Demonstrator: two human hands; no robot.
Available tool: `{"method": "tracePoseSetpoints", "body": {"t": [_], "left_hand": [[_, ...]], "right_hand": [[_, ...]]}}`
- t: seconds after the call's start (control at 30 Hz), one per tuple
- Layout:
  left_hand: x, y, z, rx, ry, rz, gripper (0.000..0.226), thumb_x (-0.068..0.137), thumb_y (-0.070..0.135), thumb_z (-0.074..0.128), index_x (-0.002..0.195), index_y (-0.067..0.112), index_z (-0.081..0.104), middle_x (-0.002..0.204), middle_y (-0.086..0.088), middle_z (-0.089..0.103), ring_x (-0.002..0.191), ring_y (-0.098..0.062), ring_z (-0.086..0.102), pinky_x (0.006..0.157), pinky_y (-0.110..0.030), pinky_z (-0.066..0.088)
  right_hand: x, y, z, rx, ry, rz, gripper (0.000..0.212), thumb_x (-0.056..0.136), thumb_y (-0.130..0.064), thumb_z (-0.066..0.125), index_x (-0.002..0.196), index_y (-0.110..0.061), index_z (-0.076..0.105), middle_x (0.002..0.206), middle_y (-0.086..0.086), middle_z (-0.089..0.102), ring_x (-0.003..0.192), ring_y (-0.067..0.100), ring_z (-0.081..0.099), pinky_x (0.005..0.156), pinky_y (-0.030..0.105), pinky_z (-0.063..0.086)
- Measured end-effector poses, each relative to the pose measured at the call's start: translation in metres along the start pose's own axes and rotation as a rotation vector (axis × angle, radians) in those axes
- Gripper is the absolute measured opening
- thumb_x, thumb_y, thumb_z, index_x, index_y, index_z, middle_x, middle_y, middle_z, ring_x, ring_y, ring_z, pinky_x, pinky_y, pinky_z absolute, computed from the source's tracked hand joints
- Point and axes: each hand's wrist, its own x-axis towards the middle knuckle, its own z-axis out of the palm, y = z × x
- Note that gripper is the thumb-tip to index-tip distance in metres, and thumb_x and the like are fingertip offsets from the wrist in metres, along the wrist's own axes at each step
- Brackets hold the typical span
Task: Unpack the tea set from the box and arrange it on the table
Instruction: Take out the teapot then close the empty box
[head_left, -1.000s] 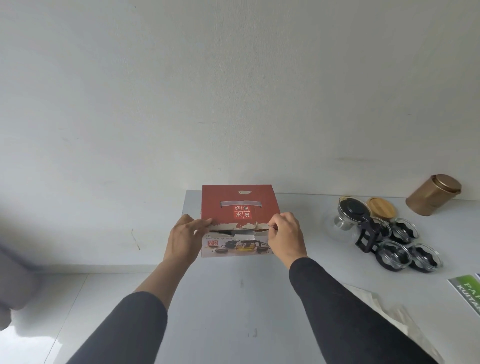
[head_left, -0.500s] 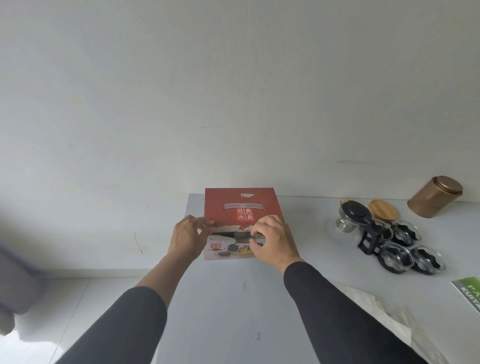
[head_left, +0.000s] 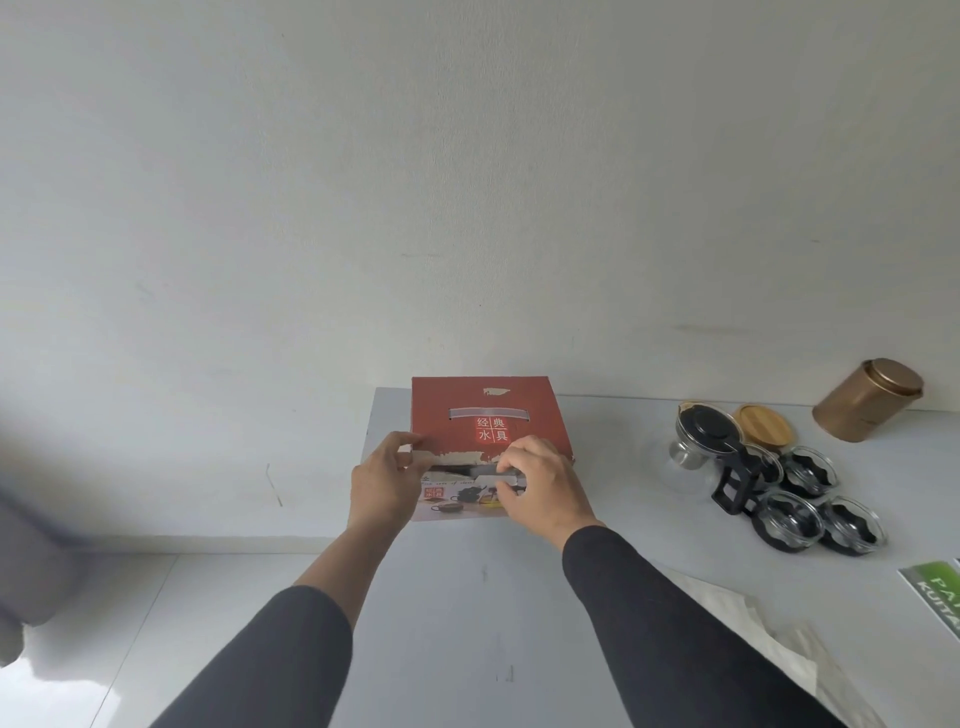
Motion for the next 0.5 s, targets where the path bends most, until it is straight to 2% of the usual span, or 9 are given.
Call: {"method": "tracePoseSetpoints", "body": {"t": [0.13, 0.33, 0.5], "left_hand": [[0.008, 0.001, 0.0, 0.19, 0.013, 0.022, 0.021, 0.089, 0.024, 0.057, 0.11, 0.028, 0.058, 0.105, 0.002, 0.071, 0.097, -0.022, 0.06, 0.071, -0.027, 0.041], [0.006, -0.002, 0.008, 0.105, 0.061, 0.029, 0.021, 0.092, 0.021, 0.053, 0.111, 0.026, 0.059, 0.099, 0.002, 0.068, 0.1, -0.02, 0.059, 0.075, -0.025, 0.038], [0.004, -0.002, 0.009, 0.101, 0.12, 0.05, 0.016, 0.09, 0.022, 0.057, 0.104, 0.019, 0.065, 0.099, 0.0, 0.054, 0.09, -0.016, 0.058, 0.077, -0.021, 0.035]], "right_hand": [[0.001, 0.001, 0.003, -0.009, -0.003, -0.014, 0.001, 0.077, -0.009, 0.067, 0.078, -0.01, 0.068, 0.094, 0.002, 0.063, 0.092, 0.022, 0.057, 0.08, 0.037, 0.049], [0.005, 0.002, 0.003, -0.002, -0.006, -0.024, 0.007, 0.082, -0.01, 0.066, 0.088, -0.011, 0.067, 0.098, 0.001, 0.063, 0.094, 0.019, 0.055, 0.082, 0.032, 0.045], [0.005, 0.003, 0.007, -0.014, 0.059, -0.037, 0.018, 0.074, 0.007, 0.06, 0.07, -0.011, 0.059, 0.077, 0.002, 0.062, 0.075, 0.026, 0.057, 0.063, 0.038, 0.05]]}}
